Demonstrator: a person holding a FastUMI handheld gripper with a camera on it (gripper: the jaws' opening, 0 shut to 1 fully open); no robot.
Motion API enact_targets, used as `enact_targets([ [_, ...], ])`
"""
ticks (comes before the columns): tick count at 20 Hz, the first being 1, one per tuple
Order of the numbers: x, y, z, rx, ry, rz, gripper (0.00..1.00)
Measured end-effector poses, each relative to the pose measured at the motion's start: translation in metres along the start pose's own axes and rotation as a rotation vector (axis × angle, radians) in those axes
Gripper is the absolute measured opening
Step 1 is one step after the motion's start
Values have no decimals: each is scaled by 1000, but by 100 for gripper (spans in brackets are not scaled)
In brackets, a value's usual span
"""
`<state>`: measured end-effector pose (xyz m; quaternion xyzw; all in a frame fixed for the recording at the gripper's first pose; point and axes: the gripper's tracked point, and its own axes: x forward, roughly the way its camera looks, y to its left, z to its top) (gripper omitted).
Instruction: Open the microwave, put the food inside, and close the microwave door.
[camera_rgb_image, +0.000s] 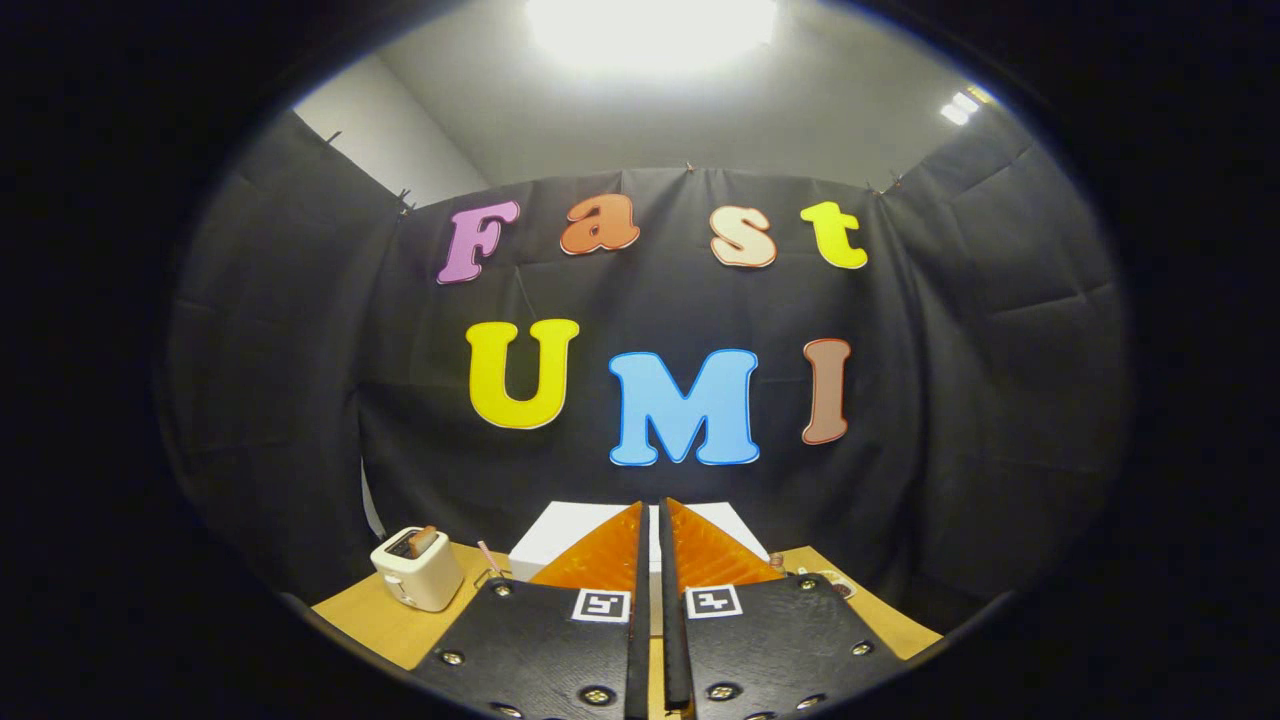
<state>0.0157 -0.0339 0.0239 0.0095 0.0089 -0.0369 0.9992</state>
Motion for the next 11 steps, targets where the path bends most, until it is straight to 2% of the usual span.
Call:
enact_targets([
  [2, -3, -12, 3, -1, -2, -91, 6],
  [3, 1, -8, 3, -4, -4, -108, 15],
  [5, 1, 6, -6, -17, 6, -104, 89],
  [6, 2, 9, -13, -28, 27, -100, 95],
  [7, 3, 13, -19, -36, 40, -97, 97],
  [8, 3, 18, -22, -44, 53, -82, 96],
  [11, 4, 15, -17, -45, 28, -113, 97],
])
